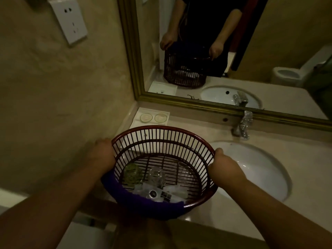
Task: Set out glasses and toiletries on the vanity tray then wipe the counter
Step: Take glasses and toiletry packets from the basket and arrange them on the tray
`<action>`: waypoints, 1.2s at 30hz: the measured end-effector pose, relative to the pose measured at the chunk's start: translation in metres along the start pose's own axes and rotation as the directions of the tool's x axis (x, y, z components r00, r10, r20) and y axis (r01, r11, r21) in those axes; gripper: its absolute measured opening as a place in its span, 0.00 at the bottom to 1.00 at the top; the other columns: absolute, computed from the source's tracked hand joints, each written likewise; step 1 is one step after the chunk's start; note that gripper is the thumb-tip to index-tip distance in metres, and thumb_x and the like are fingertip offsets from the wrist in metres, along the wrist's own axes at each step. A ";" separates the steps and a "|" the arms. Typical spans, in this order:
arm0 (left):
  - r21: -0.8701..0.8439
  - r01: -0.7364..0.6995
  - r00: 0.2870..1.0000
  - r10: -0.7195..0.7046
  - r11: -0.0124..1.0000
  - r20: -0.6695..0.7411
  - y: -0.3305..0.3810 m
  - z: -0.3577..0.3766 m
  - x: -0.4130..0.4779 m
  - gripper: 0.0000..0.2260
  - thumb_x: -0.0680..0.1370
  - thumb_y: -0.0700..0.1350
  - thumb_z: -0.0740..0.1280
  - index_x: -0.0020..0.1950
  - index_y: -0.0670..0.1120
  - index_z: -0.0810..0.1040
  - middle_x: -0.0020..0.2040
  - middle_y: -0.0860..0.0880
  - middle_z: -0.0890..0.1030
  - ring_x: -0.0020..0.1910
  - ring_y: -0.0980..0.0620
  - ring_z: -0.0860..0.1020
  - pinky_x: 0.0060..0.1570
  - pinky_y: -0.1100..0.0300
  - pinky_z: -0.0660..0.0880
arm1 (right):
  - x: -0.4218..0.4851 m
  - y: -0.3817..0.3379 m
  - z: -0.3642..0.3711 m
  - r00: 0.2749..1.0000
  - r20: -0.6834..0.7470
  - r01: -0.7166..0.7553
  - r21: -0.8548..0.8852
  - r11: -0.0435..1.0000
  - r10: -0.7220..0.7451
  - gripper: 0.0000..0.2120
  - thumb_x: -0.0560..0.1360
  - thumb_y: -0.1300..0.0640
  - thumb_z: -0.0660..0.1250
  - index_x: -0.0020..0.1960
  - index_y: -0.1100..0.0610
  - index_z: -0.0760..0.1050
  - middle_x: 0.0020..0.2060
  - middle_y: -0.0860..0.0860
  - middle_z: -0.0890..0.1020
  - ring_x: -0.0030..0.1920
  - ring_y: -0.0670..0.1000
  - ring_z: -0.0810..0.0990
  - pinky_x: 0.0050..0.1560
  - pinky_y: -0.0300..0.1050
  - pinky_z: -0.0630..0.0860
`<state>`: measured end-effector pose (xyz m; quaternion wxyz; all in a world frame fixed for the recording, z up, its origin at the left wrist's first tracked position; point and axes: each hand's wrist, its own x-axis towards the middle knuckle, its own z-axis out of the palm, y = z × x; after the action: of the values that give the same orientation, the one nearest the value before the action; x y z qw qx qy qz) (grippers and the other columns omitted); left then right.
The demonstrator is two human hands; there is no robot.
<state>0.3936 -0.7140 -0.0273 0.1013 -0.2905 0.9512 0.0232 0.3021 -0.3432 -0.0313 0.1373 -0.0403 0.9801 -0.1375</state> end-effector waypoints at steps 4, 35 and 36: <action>0.103 -0.047 0.999 0.048 0.994 -0.015 -0.017 0.000 0.016 0.16 0.75 0.43 0.71 0.60 0.42 0.72 0.57 0.43 0.75 0.51 0.46 0.78 0.48 0.54 0.77 | -0.010 -0.023 0.009 0.999 0.003 -0.032 0.012 0.999 0.032 0.11 0.77 0.61 0.62 0.59 0.56 0.66 0.39 0.50 0.78 0.37 0.52 0.78 0.39 0.49 0.79; 0.149 -0.325 0.915 0.351 0.934 -0.199 -0.027 0.002 0.079 0.09 0.78 0.40 0.64 0.56 0.45 0.67 0.42 0.46 0.78 0.33 0.47 0.77 0.29 0.56 0.69 | 0.068 -0.112 0.051 0.927 -0.250 0.202 -0.290 0.936 -0.277 0.21 0.73 0.42 0.72 0.58 0.46 0.66 0.36 0.46 0.73 0.32 0.52 0.74 0.29 0.44 0.70; 0.138 -0.321 0.919 0.344 0.937 -0.194 -0.027 0.000 0.080 0.09 0.78 0.39 0.63 0.55 0.45 0.66 0.42 0.46 0.78 0.33 0.48 0.76 0.29 0.56 0.69 | 0.068 -0.112 0.052 0.924 -0.255 0.207 -0.290 0.934 -0.284 0.21 0.73 0.43 0.72 0.57 0.46 0.66 0.35 0.46 0.71 0.31 0.52 0.73 0.28 0.44 0.69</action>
<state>0.3435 -0.7801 -0.0435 0.0073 -0.1196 0.9920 -0.0407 0.2556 -0.4716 -0.0658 -0.0342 -0.1605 0.9860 -0.0295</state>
